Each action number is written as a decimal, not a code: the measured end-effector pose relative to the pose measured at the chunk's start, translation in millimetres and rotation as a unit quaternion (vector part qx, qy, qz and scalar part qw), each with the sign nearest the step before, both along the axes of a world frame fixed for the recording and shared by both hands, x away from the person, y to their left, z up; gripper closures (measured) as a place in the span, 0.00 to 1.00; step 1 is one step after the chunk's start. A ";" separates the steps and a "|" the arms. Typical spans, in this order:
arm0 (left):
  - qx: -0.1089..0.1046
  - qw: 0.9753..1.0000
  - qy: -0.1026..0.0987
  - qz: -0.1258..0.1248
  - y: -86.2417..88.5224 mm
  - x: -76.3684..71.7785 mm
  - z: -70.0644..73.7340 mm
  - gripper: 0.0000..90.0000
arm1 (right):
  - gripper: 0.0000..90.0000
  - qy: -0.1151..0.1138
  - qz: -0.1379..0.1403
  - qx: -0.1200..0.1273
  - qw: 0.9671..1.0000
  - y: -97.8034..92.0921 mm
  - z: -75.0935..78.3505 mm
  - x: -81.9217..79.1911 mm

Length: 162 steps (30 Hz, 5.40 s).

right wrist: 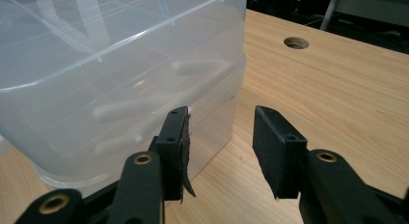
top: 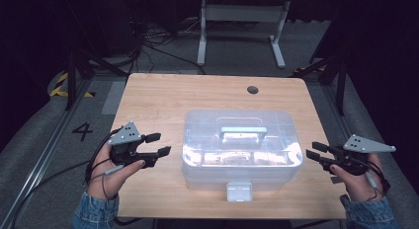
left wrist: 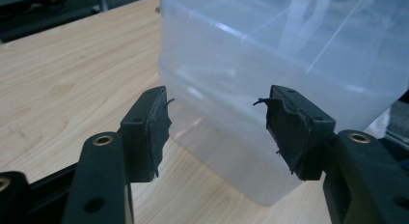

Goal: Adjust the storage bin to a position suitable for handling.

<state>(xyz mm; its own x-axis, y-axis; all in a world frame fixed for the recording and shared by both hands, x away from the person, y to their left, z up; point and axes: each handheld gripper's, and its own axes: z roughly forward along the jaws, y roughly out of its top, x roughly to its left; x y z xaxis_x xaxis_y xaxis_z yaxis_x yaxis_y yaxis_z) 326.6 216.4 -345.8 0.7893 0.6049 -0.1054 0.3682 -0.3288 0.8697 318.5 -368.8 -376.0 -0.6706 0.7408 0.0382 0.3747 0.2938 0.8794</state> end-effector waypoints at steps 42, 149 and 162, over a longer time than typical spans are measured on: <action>0.065 0.983 -0.036 -0.167 -152.7 46.9 61.1 0.41 | 0.60 0.028 -0.008 0.012 1.000 -5.4 -8.7 -9.6; 0.236 0.960 -0.023 -0.147 -224.2 156.6 100.8 0.77 | 0.69 -0.007 0.068 0.028 0.997 22.2 23.1 -31.3; 0.236 0.960 -0.007 -0.147 -224.8 164.9 101.4 0.77 | 0.98 -0.034 0.053 0.057 0.996 35.1 29.3 -21.6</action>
<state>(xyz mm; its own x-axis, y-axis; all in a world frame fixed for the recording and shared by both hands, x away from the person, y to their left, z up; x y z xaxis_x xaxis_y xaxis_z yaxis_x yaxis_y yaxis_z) 491.5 -8.3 -244.4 0.9325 0.3334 0.1387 0.1880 -0.7760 0.6020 296.9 -333.7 -346.7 -0.7493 0.6585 0.0696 0.2853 0.2261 0.9314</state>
